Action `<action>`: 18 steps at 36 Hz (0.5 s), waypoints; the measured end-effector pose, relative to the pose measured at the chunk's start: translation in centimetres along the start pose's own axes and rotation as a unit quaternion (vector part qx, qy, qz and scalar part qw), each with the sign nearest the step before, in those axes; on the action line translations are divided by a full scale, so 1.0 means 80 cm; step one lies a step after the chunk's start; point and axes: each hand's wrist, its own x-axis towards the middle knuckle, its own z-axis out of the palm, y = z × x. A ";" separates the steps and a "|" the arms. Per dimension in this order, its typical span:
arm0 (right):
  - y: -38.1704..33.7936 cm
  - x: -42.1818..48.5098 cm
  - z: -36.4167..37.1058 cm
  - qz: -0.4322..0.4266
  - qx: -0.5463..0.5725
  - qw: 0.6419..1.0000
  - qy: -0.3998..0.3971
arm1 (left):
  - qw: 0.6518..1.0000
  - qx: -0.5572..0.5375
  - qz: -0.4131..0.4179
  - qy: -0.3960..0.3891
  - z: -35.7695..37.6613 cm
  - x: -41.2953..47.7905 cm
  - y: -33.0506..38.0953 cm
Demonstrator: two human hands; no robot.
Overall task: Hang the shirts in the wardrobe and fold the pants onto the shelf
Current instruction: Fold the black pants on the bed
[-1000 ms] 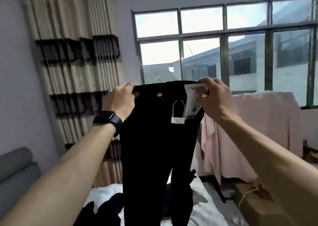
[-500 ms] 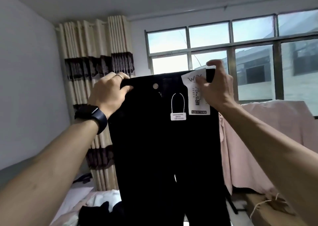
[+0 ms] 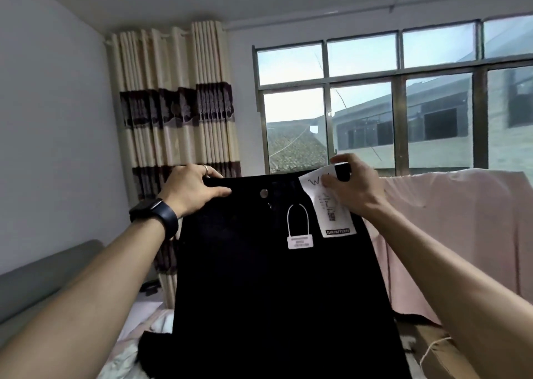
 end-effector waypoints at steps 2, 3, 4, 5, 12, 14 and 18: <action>0.025 -0.001 0.024 0.009 -0.009 0.999 -0.029 | 1.000 0.008 -0.010 -0.004 0.035 0.001 -0.020; 0.036 -0.004 0.035 0.015 -0.013 0.999 -0.037 | 1.000 0.007 -0.015 -0.004 0.052 0.001 -0.029; 0.047 -0.006 0.045 0.022 -0.018 0.999 -0.043 | 1.000 0.005 -0.019 -0.008 0.069 0.000 -0.037; 0.062 -0.009 0.060 0.032 -0.028 0.998 -0.052 | 0.999 0.005 -0.025 -0.019 0.090 -0.001 -0.048; 0.178 -0.035 0.170 0.075 -0.133 0.979 -0.134 | 0.993 0.038 -0.037 -0.101 0.240 -0.019 -0.130; 0.217 -0.042 0.209 0.100 -0.171 0.967 -0.161 | 0.991 0.053 -0.032 -0.121 0.296 -0.027 -0.156; 0.288 -0.072 0.282 0.127 -0.226 0.939 -0.228 | 0.982 0.058 -0.022 -0.178 0.397 -0.062 -0.212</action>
